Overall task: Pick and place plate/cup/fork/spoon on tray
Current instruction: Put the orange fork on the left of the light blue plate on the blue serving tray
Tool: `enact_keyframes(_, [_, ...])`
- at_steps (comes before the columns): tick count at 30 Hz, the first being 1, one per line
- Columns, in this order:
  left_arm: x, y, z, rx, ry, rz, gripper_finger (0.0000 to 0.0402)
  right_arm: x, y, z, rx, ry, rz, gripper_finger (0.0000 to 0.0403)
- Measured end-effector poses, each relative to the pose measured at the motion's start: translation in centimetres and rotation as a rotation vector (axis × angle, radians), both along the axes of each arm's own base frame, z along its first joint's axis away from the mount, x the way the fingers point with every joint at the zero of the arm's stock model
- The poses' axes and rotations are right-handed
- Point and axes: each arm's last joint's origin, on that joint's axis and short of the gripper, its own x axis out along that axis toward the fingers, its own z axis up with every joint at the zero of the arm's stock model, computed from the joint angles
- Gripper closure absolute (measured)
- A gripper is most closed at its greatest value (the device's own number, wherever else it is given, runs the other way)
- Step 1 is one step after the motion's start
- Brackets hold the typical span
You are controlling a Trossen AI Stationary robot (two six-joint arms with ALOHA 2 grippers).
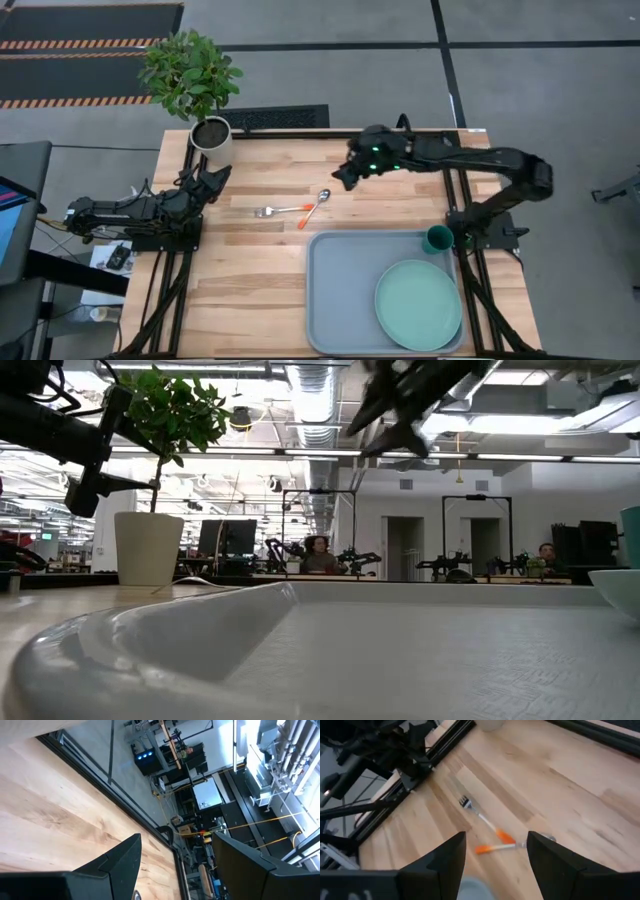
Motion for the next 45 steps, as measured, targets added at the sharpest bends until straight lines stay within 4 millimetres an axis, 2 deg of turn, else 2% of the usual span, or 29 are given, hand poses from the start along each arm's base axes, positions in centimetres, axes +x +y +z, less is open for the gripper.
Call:
enact_keyframes(5, [0.0, 0.0, 0.0, 0.0, 0.0, -0.001, 0.017, 3.4, -1.4, -2.8, -0.081, -0.014, 0.054, 0.0168])
enact_keyframes(9, [0.0, 0.0, 0.0, -0.001, 0.001, -0.011, 0.017, 6.5, -1.7, -4.2, -0.163, 0.038, 0.141, 0.0168])
enact_keyframes(16, [0.1, -0.1, 0.0, -0.008, 0.002, -0.056, 0.017, 12.3, -0.6, -5.4, -0.326, 0.11, 0.341, 0.0168])
enact_keyframes(22, [0.1, -0.1, -0.2, -0.009, 0.027, -0.062, 0.017, 15.7, 0.6, -7.0, -0.429, 0.203, 0.502, 0.0168])
enact_keyframes(31, [0.1, -0.2, -0.7, -0.014, 0.074, -0.08, 0.017, 18.0, 1.7, -11.0, -0.485, 0.29, 0.665, 0.0168])
enact_keyframes(41, [0.0, -0.2, -0.8, -0.016, 0.086, -0.085, 0.017, 19.1, 2.0, -17.6, -0.407, 0.388, 0.678, 0.0168])
enact_keyframes(45, [0.0, -0.2, -0.8, -0.019, 0.083, -0.084, 0.017, 19.2, 1.6, -18.1, -0.362, 0.398, 0.634, 0.0175])
